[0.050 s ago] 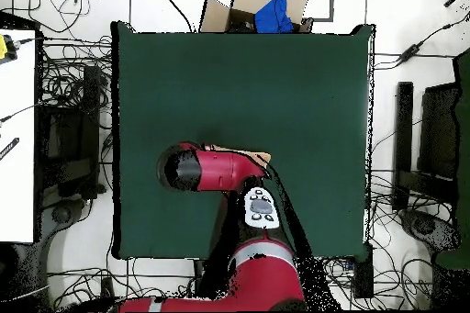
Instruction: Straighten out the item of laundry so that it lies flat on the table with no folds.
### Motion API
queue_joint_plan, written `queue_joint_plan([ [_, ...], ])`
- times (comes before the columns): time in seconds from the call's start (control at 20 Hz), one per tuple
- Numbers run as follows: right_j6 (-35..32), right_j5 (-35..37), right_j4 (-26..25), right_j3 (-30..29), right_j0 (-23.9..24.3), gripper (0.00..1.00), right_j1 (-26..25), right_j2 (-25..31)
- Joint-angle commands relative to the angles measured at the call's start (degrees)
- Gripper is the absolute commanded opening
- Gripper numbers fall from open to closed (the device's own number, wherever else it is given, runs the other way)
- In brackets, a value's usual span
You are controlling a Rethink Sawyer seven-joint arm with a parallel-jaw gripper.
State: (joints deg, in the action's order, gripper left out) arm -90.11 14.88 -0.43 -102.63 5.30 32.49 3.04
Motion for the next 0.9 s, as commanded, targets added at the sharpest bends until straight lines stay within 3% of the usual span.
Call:
queue_joint_plan([
  [0.05, -12.01, 2.9, 1.34, -5.27, -1.97, 1.0, 2.55, -0.96],
  [0.5, -8.73, 7.45, -0.04, -3.04, -0.93, 1.0, 4.6, -3.33],
  [0.9, -8.25, 5.77, -0.7, -0.81, -0.51, 1.0, 1.61, -3.52],
])
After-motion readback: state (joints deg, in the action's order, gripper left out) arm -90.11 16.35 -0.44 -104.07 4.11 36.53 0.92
